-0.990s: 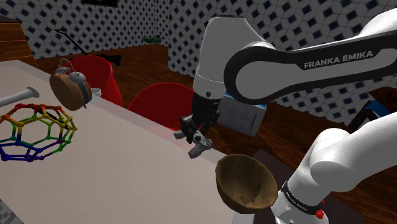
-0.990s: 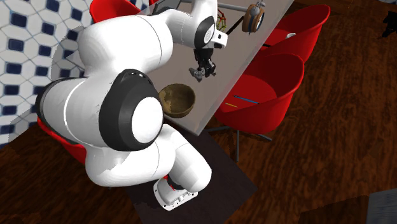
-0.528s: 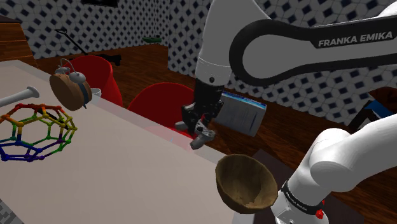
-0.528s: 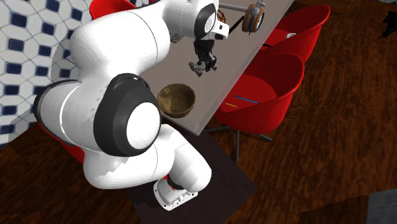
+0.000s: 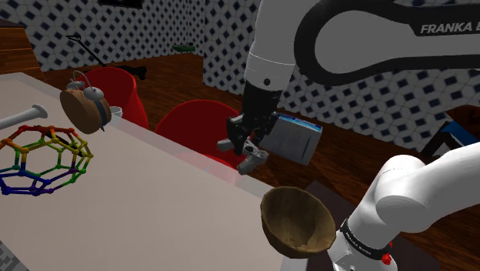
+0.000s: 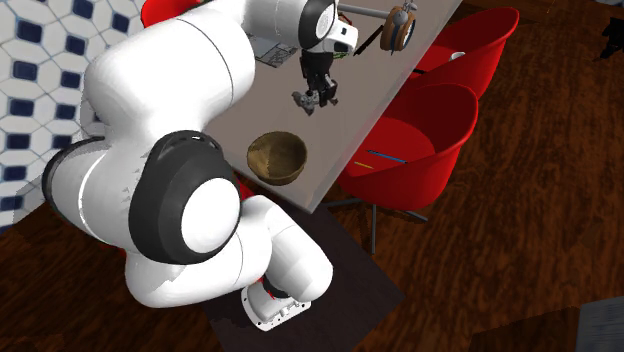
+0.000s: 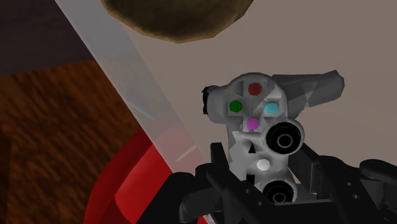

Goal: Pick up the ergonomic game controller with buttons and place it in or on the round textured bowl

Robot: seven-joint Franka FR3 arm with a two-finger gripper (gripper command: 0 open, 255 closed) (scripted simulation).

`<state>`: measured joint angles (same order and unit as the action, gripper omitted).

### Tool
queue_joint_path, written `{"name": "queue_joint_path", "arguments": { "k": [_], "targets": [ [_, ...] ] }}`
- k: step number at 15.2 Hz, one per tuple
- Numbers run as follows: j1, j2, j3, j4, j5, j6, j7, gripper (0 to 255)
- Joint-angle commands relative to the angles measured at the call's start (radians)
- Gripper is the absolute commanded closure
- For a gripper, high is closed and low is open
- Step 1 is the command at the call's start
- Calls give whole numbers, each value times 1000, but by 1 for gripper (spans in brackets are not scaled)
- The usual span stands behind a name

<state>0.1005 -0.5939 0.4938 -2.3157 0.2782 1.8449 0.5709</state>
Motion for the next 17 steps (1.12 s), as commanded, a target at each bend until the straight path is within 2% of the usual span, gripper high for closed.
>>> {"name": "queue_joint_path", "arguments": {
  "k": [1,12,17],
  "targets": [
    [26,-70,-11,-39,20,-31,3,255],
    [211,-503,-49,-230,113,-273,93,255],
    [225,-522,-25,-302,137,-220,90,255]
  ]
}}
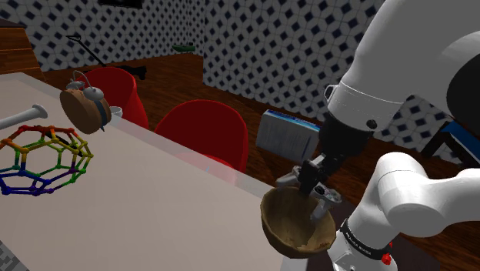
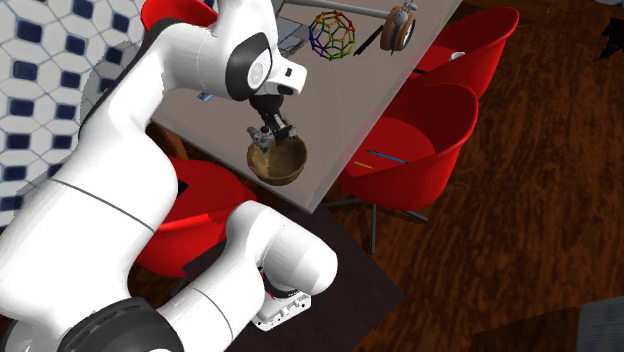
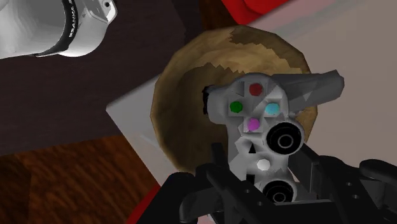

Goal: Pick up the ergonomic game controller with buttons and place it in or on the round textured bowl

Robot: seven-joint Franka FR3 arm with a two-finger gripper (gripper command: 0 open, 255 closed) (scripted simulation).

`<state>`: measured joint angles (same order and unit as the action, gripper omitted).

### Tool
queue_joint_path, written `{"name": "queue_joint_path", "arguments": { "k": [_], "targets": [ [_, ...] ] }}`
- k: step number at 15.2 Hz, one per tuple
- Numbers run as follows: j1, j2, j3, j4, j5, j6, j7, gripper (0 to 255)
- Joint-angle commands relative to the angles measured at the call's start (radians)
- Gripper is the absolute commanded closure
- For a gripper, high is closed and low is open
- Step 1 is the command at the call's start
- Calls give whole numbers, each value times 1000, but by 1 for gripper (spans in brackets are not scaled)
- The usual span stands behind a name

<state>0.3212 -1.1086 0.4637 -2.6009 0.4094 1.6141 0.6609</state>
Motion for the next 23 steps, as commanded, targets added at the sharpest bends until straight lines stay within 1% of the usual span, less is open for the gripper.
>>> {"name": "queue_joint_path", "arguments": {
  "k": [1,10,18,19,23],
  "targets": [
    [7,-10,10,-31,11,21,-1,255],
    [34,-28,65,-153,66,124,-5,255],
    [34,-28,65,-153,66,124,-5,255],
    [34,-28,65,-153,66,124,-5,0],
    [34,-28,65,-153,66,124,-5,0]
  ]
}}
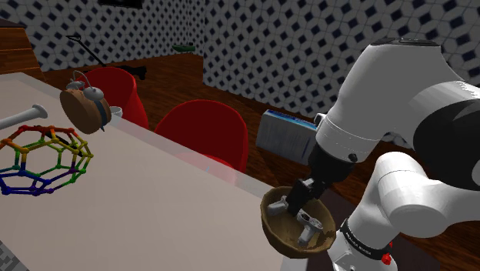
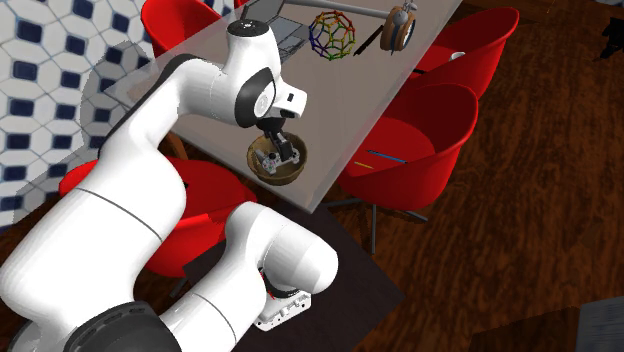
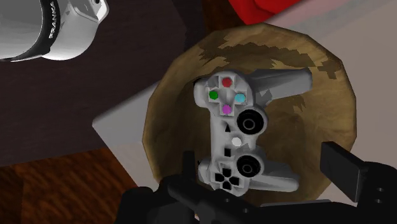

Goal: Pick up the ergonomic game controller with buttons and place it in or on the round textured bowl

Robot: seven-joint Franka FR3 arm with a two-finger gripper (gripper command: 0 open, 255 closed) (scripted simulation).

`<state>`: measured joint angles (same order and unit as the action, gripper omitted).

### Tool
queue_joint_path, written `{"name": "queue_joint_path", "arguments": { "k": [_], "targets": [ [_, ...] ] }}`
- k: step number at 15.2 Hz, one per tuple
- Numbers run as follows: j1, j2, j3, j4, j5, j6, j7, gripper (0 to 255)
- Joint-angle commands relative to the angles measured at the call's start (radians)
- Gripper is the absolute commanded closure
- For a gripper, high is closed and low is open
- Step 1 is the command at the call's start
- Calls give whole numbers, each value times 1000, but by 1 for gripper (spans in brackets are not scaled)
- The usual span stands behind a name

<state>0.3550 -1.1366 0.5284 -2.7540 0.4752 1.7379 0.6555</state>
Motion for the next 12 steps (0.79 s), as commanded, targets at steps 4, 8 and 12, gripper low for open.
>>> {"name": "queue_joint_path", "arguments": {
  "k": [4,8,12],
  "targets": [
    [-18,3,-48,95,-45,-91,5,0],
    [-22,6,-59,121,-56,-114,7,0],
    [-22,6,-59,121,-56,-114,7,0]
  ]
}}
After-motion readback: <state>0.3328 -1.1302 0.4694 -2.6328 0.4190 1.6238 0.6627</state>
